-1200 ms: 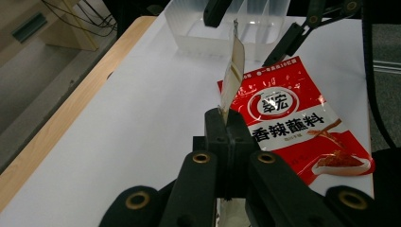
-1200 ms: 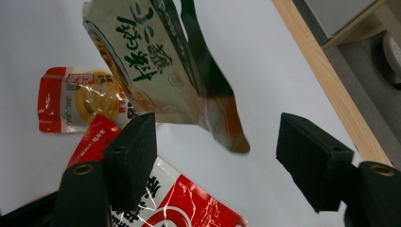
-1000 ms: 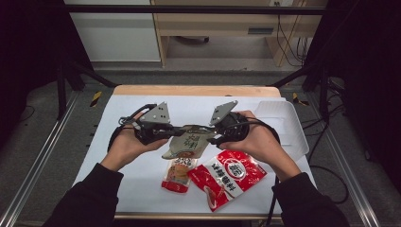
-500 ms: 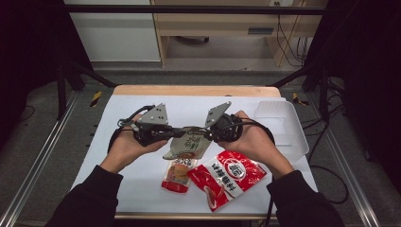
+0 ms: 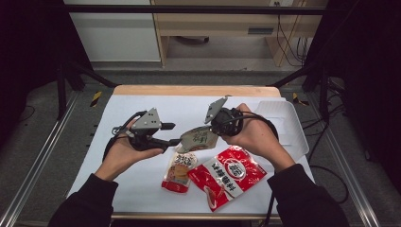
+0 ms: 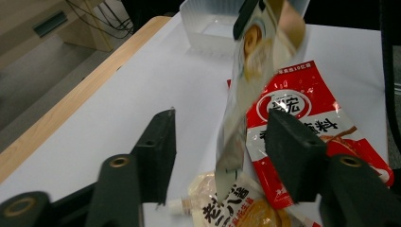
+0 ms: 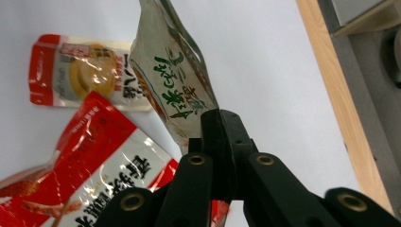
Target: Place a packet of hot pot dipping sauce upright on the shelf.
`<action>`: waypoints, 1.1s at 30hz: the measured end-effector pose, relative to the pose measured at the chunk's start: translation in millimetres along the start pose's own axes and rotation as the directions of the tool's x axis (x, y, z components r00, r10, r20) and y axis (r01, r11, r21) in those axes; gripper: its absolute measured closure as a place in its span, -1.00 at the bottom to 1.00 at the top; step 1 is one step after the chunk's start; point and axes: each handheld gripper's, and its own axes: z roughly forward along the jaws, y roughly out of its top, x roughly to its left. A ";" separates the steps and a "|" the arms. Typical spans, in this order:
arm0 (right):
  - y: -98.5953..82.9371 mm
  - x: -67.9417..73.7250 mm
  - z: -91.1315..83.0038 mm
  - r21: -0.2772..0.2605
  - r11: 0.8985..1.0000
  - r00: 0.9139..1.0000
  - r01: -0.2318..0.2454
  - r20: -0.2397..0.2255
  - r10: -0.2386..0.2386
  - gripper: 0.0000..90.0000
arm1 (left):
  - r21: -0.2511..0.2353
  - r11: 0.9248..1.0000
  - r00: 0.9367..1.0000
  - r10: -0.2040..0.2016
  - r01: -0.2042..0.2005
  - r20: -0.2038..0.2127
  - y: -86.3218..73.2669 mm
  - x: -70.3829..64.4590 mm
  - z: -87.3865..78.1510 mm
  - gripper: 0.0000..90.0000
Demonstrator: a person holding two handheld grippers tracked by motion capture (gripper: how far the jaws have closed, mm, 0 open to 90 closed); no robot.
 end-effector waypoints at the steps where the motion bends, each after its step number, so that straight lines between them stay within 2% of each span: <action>1: -1.0 -1.6 -1.4 0.003 1.000 1.000 -0.001 0.005 0.001 1.00 | -0.001 1.000 1.000 -0.009 0.009 -0.010 -3.7 0.1 -1.3 -0.20; 4: -5.5 -6.9 -7.7 0.014 1.000 1.000 -0.008 0.021 0.008 1.00 | -0.003 0.999 0.998 -0.049 0.049 -0.048 -23.5 -0.1 -8.4 -0.35; 6: -9.8 -10.3 -13.7 0.011 1.000 0.999 -0.016 0.035 0.016 1.00 | -0.005 0.998 0.996 -0.059 0.059 -0.067 -33.2 -1.0 -11.7 -0.47; 9: -18.5 -15.5 -25.6 0.008 1.000 0.998 -0.025 0.059 0.024 1.00 | -0.007 0.996 0.990 -0.084 0.083 -0.110 -57.6 -2.2 -20.3 -0.62; 12: -23.8 -18.6 -32.1 0.004 0.999 0.997 -0.034 0.070 0.034 1.00 | -0.005 0.993 0.984 -0.114 0.115 -0.136 -81.3 -2.3 -27.5 -0.66; 15: -31.8 -22.7 -42.2 0.001 0.999 0.995 -0.046 0.091 0.045 1.00 | -0.002 0.990 0.973 -0.136 0.138 -0.184 -106.4 -3.0 -34.9 -0.71; 17: -37.2 -24.7 -49.8 -0.004 0.999 0.993 -0.051 0.108 0.051 1.00 | 0.002 0.987 0.964 -0.156 0.160 -0.216 -125.4 -3.6 -40.5 -0.75; 19: -45.0 -26.2 -61.0 -0.014 0.998 0.990 -0.061 0.130 0.062 1.00 | 0.007 0.987 0.959 -0.153 0.160 -0.239 -136.2 -3.3 -43.2 -0.78; 20: -45.0 -26.2 -61.0 -0.014 0.998 0.990 -0.061 0.130 0.062 1.00 | 0.014 0.986 0.954 -0.156 0.165 -0.254 -142.4 -2.2 -44.6 -0.78; 21: -51.6 -27.7 -70.2 -0.021 0.997 0.986 -0.070 0.152 0.072 1.00 | 0.009 0.983 0.947 -0.173 0.182 -0.271 -148.7 0.0 -46.1 -0.79; 22: -51.6 -27.7 -70.2 -0.021 0.997 0.986 -0.070 0.152 0.072 1.00 | 0.002 0.981 0.943 -0.185 0.194 -0.277 -151.8 1.3 -46.9 -0.79; 24: -57.0 -29.3 -76.5 -0.026 0.997 0.983 -0.076 0.166 0.080 1.00 | -0.018 0.976 0.930 -0.214 0.219 -0.298 -158.7 3.1 -48.3 -0.80; 26: -64.5 -30.8 -83.8 -0.034 0.995 0.979 -0.092 0.182 0.097 1.00 | -0.010 0.975 0.927 -0.214 0.222 -0.309 -165.0 3.2 -48.6 -0.80; 29: -75.5 -31.3 -93.5 -0.036 0.994 0.974 -0.104 0.200 0.109 1.00 | -0.008 0.971 0.914 -0.226 0.237 -0.337 -170.0 3.9 -49.3 -0.80; 32: -87.7 -30.6 -103.0 -0.044 0.991 0.968 -0.124 0.216 0.130 1.00 | -0.011 0.974 0.909 -0.216 0.227 -0.357 -169.4 5.2 -52.0 -0.80; 33: -90.8 -30.4 -105.8 -0.040 0.991 0.967 -0.129 0.217 0.135 1.00 | -0.017 0.971 0.905 -0.229 0.240 -0.359 -171.2 6.4 -53.3 -0.80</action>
